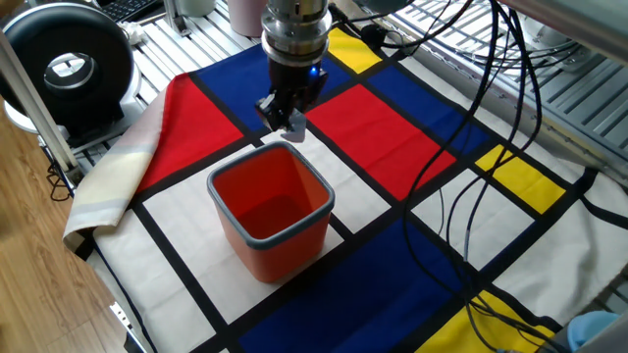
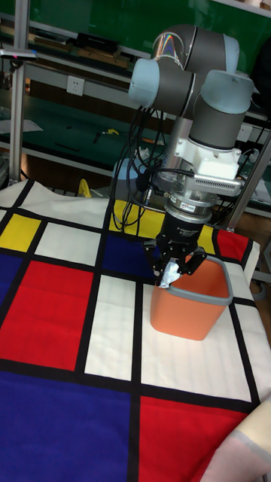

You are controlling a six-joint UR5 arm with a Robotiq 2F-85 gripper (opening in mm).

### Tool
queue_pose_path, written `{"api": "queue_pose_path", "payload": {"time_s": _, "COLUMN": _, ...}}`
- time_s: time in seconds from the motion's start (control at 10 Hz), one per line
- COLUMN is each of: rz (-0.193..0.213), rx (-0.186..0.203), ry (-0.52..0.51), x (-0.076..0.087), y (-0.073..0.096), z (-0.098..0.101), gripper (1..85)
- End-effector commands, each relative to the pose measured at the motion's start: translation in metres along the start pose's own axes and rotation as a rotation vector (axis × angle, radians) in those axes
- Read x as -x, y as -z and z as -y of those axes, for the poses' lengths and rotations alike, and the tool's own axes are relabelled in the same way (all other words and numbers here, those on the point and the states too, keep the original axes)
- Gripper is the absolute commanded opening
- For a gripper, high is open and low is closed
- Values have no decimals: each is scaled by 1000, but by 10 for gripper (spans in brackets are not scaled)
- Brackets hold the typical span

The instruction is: Put the garbage in the trash can

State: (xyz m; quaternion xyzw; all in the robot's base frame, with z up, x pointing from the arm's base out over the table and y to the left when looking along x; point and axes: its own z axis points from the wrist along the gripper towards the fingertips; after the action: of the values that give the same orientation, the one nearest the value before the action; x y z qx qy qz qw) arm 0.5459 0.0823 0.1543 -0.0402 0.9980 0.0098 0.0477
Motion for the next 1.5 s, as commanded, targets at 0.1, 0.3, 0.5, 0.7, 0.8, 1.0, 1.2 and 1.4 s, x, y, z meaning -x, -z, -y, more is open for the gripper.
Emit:
{"api": "queue_pose_path", "payload": {"time_s": 0.1, "rz": -9, "rx": -30, "ry": -59, "x": -2, "y": 1, "z": 8, "gripper": 10}}
{"api": "queue_pose_path", "payload": {"time_s": 0.3, "rz": -9, "rx": -48, "ry": -94, "x": -8, "y": 11, "z": -3, "gripper": 10}}
{"api": "queue_pose_path", "payload": {"time_s": 0.5, "rz": -4, "rx": -53, "ry": -118, "x": -12, "y": 21, "z": -17, "gripper": 10}}
{"api": "queue_pose_path", "payload": {"time_s": 0.7, "rz": -2, "rx": -56, "ry": -150, "x": -14, "y": 29, "z": -35, "gripper": 10}}
{"api": "queue_pose_path", "payload": {"time_s": 0.8, "rz": 0, "rx": -55, "ry": -164, "x": -15, "y": 31, "z": -46, "gripper": 10}}
{"api": "queue_pose_path", "payload": {"time_s": 1.0, "rz": 7, "rx": -64, "ry": -196, "x": -13, "y": 31, "z": -68, "gripper": 10}}
{"api": "queue_pose_path", "payload": {"time_s": 1.2, "rz": 13, "rx": -62, "ry": -201, "x": -11, "y": 23, "z": -79, "gripper": 10}}
{"api": "queue_pose_path", "payload": {"time_s": 1.4, "rz": 12, "rx": -57, "ry": -201, "x": -11, "y": 18, "z": -84, "gripper": 10}}
